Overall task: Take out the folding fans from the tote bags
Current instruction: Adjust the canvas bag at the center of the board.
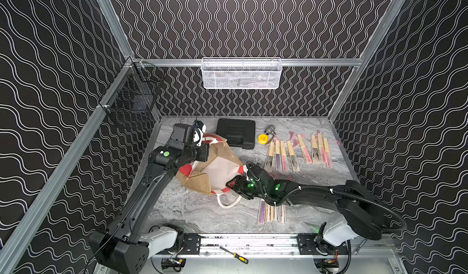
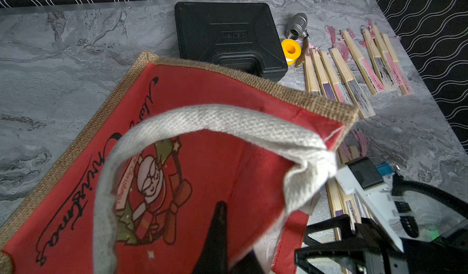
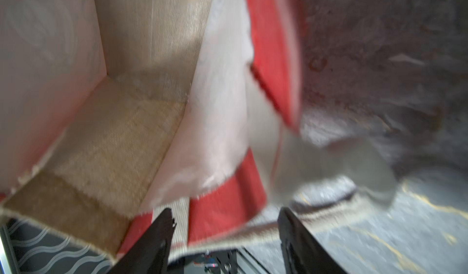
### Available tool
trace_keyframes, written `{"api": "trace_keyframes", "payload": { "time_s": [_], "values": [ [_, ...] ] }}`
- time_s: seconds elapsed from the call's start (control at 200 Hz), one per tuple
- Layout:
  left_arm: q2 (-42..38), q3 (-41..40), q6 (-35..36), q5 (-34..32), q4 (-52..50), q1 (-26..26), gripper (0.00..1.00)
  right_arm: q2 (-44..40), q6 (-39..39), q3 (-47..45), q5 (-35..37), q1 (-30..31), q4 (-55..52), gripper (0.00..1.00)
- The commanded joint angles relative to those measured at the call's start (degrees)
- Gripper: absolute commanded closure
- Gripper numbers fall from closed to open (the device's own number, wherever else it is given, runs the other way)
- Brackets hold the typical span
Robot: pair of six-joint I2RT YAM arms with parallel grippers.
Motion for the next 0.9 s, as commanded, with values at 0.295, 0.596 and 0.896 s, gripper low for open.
{"api": "trace_keyframes", "payload": {
  "time_s": [0.295, 0.596, 0.896],
  "values": [
    [1.3, 0.7, 0.8, 0.1, -0.7, 0.3, 1.0, 7.5, 0.5, 4.9, -1.2, -0.9, 9.1, 0.72],
    [2.1, 1.1, 0.9, 0.6, -1.5, 0.6, 1.0, -3.9, -9.9, 9.3, -6.5, -4.5, -4.9, 1.0],
    [1.8, -1.0, -2.4, 5.9, -1.7, 0.6, 1.0, -4.3, -22.0, 22.6, -15.8, -11.9, -25.8, 1.0]
  ]
}}
